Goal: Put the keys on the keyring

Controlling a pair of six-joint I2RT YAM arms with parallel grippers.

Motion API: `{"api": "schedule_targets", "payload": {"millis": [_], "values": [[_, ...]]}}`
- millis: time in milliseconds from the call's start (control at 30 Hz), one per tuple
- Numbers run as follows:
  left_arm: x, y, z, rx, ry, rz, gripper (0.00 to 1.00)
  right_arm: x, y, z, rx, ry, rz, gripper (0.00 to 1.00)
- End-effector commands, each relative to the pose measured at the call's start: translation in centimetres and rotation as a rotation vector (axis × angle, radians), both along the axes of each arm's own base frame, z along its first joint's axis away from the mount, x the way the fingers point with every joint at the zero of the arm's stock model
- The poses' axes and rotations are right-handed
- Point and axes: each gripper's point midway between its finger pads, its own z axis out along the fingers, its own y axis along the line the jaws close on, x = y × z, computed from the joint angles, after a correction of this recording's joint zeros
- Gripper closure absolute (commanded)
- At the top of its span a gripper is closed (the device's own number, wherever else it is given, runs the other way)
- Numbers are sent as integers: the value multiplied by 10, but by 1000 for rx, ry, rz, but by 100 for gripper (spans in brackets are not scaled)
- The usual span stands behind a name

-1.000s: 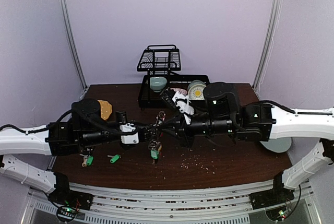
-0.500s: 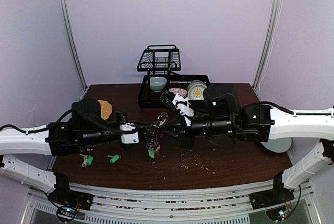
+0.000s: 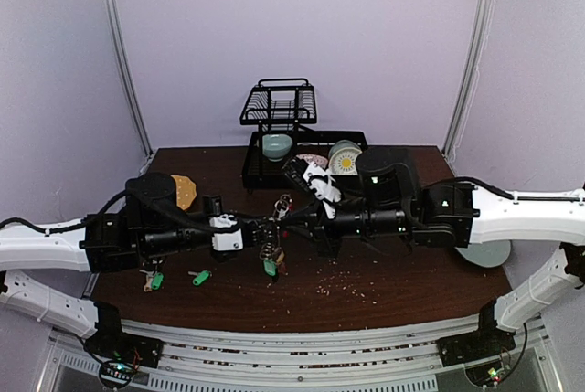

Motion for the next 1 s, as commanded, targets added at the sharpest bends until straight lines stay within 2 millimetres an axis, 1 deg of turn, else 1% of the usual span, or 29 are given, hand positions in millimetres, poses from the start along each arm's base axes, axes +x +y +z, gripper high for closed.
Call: {"api": "schedule_targets", "payload": {"millis": [0, 133, 267, 400, 533, 600, 700, 833, 967], "values": [[-6, -6, 32, -111, -28, -37, 100, 13, 4, 8, 20, -20, -41, 100], [-6, -5, 32, -112, -26, -39, 100, 17, 3, 10, 29, -15, -53, 100], [-12, -2, 42, -159, -27, -59, 100, 24, -4, -1, 26, 17, -66, 100], [-27, -5, 40, -161, -9, -144, 100, 18, -5, 11, 107, 59, 6, 100], [-37, -6, 39, -157, 0, -198, 100, 14, -4, 13, 115, 74, 48, 100], [-38, -6, 42, -167, 2, -202, 100, 11, -5, 14, 118, 78, 71, 100], [-42, -4, 50, -204, 7, -223, 100, -1, -2, 14, 131, 93, 152, 100], [-48, -3, 60, -285, 59, -280, 100, -20, 6, 23, 155, 107, 281, 100], [-50, -8, 65, -338, 127, -321, 100, -25, 8, 30, 163, 94, 316, 100]]}}
